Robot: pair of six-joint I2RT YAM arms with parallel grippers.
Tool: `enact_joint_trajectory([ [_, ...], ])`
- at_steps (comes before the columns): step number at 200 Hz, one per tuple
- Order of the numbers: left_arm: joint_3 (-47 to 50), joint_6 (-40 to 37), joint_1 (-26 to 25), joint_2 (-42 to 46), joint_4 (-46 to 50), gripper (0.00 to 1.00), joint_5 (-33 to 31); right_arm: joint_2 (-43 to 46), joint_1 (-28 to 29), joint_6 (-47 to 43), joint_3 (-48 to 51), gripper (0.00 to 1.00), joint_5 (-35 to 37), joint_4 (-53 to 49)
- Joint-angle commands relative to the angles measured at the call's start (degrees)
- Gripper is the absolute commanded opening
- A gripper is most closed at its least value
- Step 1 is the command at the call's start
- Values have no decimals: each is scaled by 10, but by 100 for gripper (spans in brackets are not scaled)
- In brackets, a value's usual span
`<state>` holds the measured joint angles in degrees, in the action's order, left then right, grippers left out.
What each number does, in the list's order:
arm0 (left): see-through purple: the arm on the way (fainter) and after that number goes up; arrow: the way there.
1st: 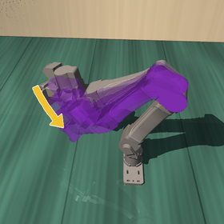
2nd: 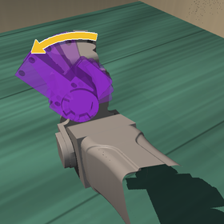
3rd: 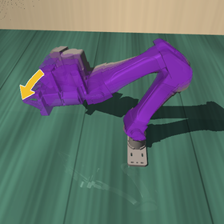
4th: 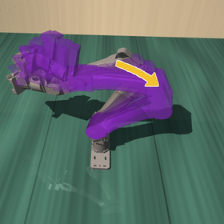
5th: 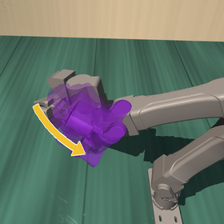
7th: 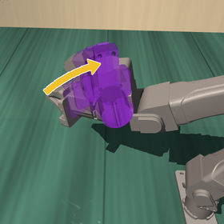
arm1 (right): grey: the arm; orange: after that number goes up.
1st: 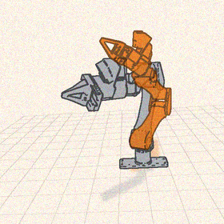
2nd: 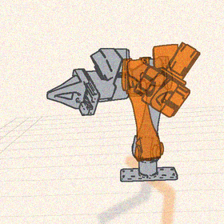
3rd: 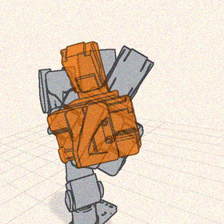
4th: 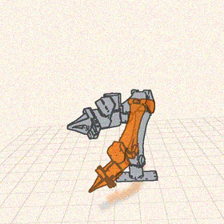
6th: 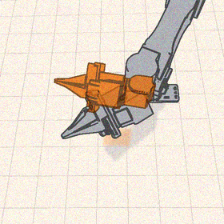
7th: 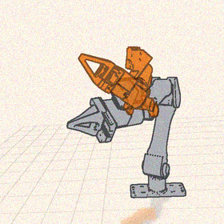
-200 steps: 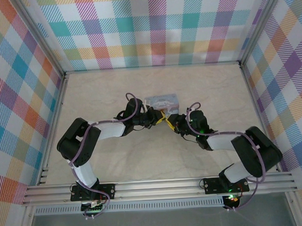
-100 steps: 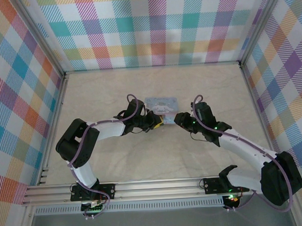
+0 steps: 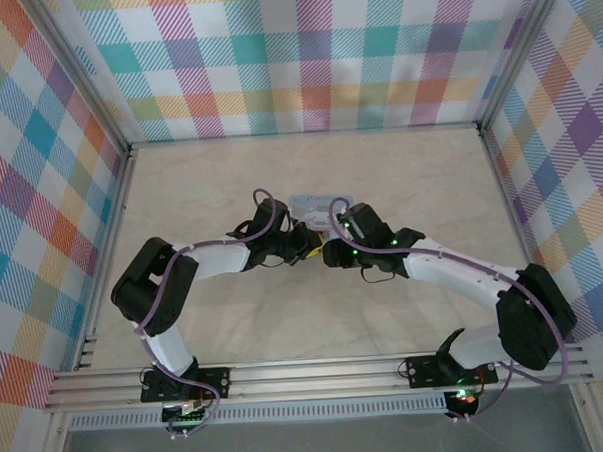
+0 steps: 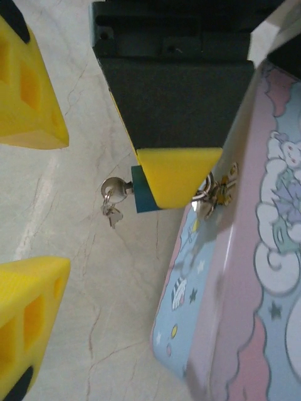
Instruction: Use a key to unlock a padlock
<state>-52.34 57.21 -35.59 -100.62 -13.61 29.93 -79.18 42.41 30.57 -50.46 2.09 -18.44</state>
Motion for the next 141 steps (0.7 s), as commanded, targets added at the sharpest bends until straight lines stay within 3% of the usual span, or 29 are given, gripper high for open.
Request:
enact_joint_trajectory([
  [1, -16, 1, -8, 26, -13, 9, 11, -24, 13, -47, -33, 51, 27, -26],
  [44, -15, 3, -8, 29, -15, 9, 14, -68, 28, -71, -62, 53, 40, -32],
  [141, -22, 6, -7, 24, -19, 9, 19, -117, 35, -94, -91, 44, 54, -35],
])
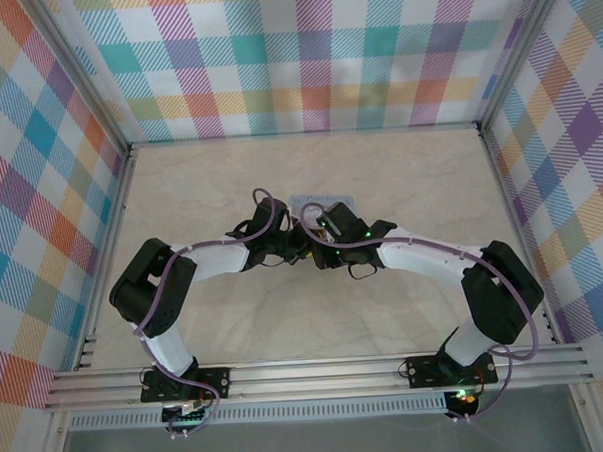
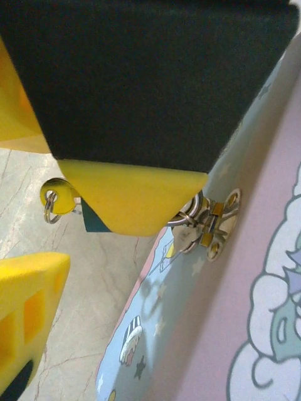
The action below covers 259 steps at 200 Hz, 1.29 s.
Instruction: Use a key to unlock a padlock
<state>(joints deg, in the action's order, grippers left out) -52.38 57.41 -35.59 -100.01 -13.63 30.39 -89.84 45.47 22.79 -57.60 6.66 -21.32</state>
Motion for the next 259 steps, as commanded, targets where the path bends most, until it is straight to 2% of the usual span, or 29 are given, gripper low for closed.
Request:
enact_joint_trajectory([
  [1, -21, 4, -7, 18, -18, 9, 14, -11, 4, -17, -20, 43, 8, -7],
  [46, -23, 6, -7, 19, -20, 9, 16, -21, 5, -21, -27, 39, 13, -3],
  [65, -23, 5, -7, 19, -20, 8, 17, -21, 5, -23, -27, 33, 12, 0],
  [72, -23, 5, -7, 18, -20, 8, 17, -22, 5, -23, -27, 28, 11, 0],
  [84, -23, 5, -7, 18, -20, 8, 16, -21, 5, -26, -27, 13, 8, 2],
  [106, -20, 4, -7, 20, -21, 8, 13, -19, 5, -26, -21, 0, 4, 6],
  [139, -15, 3, -6, 19, -21, 9, 12, -16, 5, -26, -9, 0, -3, 20],
  [182, -3, -4, -6, 16, -14, 18, 0, -30, 5, -26, 0, 0, -7, 29],
  [259, 32, -10, -5, -6, -28, 25, -19, -66, 4, -34, 29, 0, -16, 80],
])
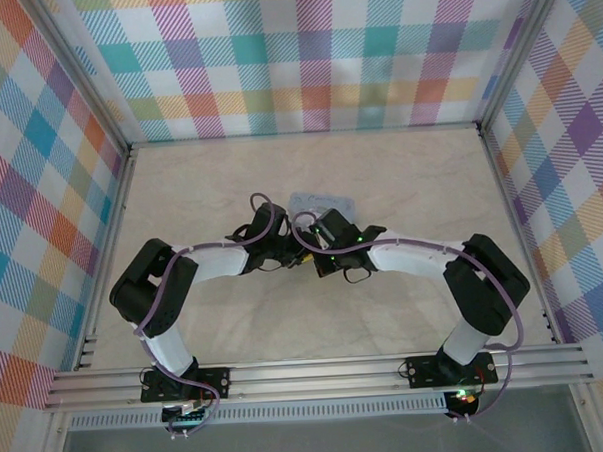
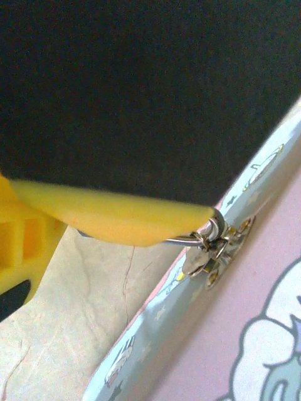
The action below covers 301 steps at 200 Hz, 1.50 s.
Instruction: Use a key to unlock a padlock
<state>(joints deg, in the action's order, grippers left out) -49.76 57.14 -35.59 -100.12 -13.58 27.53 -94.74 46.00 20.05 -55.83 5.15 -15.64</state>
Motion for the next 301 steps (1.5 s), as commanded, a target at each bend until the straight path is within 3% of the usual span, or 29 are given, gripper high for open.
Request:
enact_joint_trajectory([
  [1, 6, -7, -5, -6, -28, 25, 10, -18, -1, -7, 12, 0, -1, 24],
  [46, 22, -11, 1, 4, -19, 38, -4, -26, -1, -19, 13, 0, 3, 25],
  [163, 22, -81, 78, 121, 90, 49, -91, -1, -5, -149, 19, 0, -10, 20],
  [209, -30, -121, 94, 114, 135, 51, -125, 2, -14, -208, -6, 1, -13, -27],
  [301, -92, -133, 100, 53, 158, 52, -114, 4, -21, -314, -41, 2, -14, -96],
])
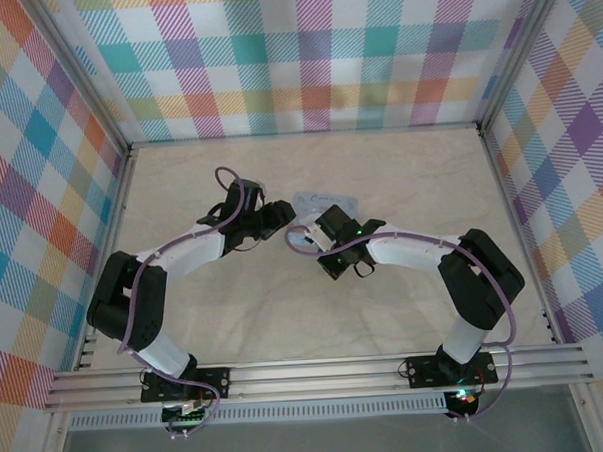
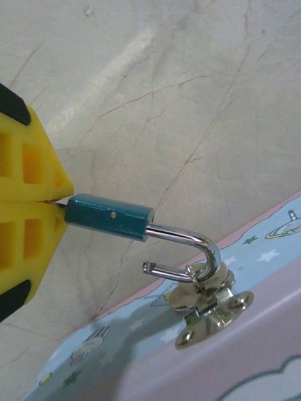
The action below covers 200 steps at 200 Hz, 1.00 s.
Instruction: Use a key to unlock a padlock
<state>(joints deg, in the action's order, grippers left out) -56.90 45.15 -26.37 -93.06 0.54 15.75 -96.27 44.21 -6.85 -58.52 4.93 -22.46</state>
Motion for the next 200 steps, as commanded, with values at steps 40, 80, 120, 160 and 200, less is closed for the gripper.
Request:
enact_joint_trajectory([
  [40, -32, -13, 8, -32, 18, 52, 8, 10, -3, -64, -14, 1, -5, -28],
  [80, -40, -20, 8, -38, 26, 52, -1, 1, -3, -86, -11, 1, -4, -25],
  [120, -55, -21, 8, -55, 26, 52, 2, -8, -3, -98, -16, 0, -15, -34],
  [160, -69, -20, 8, -78, 23, 49, 13, -15, -3, -105, -24, 0, -18, -37],
  [200, -66, -20, 8, -88, 19, 41, 22, -12, -3, -110, -27, 0, -14, -35],
])
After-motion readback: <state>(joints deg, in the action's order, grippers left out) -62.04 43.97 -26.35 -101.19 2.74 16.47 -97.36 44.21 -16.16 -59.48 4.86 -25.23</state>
